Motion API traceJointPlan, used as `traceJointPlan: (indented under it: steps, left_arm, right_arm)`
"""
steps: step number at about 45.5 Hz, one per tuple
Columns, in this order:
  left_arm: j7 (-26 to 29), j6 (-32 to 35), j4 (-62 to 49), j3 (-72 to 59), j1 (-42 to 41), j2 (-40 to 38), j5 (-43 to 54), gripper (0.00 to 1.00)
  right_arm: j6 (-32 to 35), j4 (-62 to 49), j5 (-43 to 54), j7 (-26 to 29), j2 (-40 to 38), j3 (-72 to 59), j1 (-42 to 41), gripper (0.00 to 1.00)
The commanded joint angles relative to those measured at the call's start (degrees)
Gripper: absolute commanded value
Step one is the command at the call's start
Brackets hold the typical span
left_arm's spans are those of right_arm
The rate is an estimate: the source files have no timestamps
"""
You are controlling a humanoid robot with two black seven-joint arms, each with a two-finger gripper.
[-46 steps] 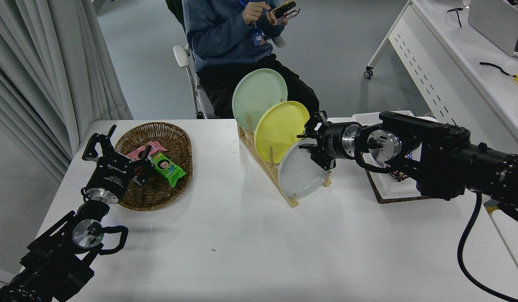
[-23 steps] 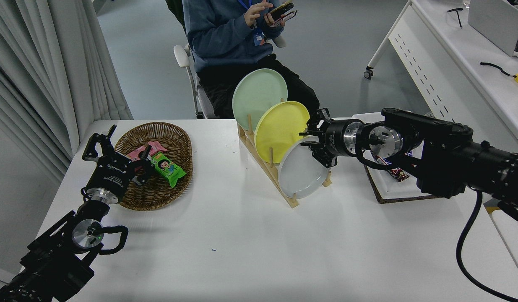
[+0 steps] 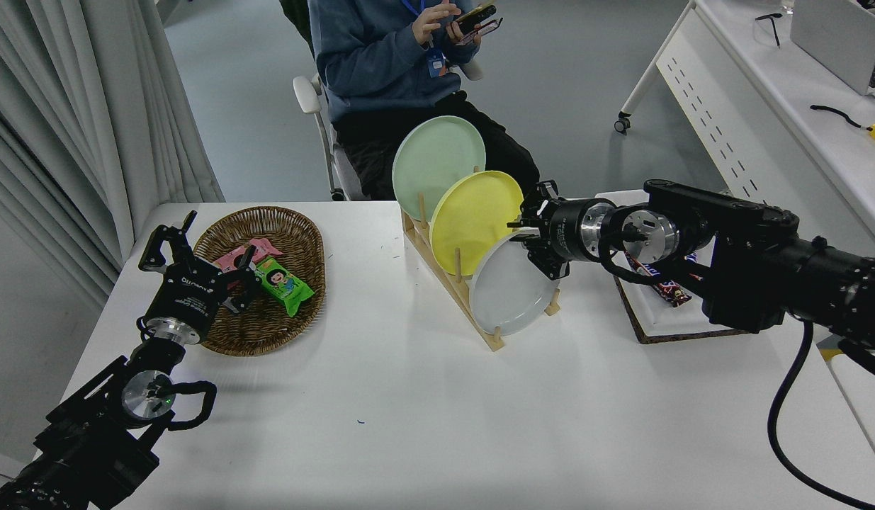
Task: Place the plate on the table
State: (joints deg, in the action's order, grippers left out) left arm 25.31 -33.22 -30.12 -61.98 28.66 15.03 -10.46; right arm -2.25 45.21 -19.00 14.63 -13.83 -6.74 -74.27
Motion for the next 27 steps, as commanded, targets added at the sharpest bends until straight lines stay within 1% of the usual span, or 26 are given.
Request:
traceJointPlan:
  steps: [1, 27]
  left_arm:
    - [0.0, 0.0, 0.1, 0.0, 0.0, 0.0, 0.0, 1.00]
    - [0.0, 0.0, 0.1, -0.1, 0.0, 0.0, 0.0, 1.00]
  right_arm:
    - [-0.1, 0.0, 0.0, 0.3, 0.1, 0.1, 0.0, 0.17]
    - [-1.0, 0.1, 0.1, 1.5, 0.0, 0.1, 0.0, 0.15]
